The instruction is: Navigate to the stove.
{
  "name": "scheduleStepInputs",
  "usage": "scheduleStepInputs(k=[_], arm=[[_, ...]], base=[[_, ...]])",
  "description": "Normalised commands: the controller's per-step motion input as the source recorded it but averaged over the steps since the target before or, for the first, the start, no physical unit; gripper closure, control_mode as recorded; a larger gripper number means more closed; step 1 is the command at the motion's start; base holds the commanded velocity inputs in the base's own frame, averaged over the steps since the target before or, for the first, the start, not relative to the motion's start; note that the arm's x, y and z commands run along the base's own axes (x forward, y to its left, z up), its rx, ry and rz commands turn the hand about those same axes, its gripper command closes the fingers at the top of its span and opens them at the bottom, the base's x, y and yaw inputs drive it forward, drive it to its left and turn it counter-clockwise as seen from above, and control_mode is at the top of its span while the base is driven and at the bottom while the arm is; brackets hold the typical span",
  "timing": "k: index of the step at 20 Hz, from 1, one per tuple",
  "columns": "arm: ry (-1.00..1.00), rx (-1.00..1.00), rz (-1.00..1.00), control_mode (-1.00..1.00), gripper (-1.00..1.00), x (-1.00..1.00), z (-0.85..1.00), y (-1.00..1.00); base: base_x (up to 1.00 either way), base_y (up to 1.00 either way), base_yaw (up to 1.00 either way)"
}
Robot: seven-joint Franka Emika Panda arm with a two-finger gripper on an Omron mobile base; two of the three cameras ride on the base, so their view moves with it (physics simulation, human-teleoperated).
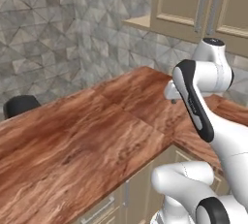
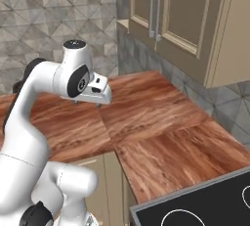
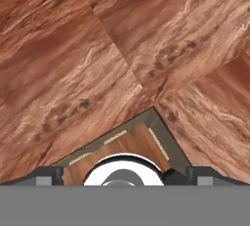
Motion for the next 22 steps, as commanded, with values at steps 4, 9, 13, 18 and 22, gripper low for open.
scheduleStepInputs(k=[4,9,13,18,22], arm=[[0.0,0.0,0.0,1.0,-1.0,0.0,0.0,0.0],[0.0,0.0,0.0,1.0,-1.0,0.0,0.0,0.0],[0.0,0.0,0.0,1.0,-1.0,0.0,0.0,0.0],[0.0,0.0,0.0,1.0,-1.0,0.0,0.0,0.0],[0.0,0.0,0.0,1.0,-1.0,0.0,0.0,0.0]], base=[[-0.48,-0.29,-0.44],[-0.49,-0.21,-0.47],[-0.91,-0.11,-0.45],[-0.91,0.0,-0.52],[-0.11,0.0,-0.75]])
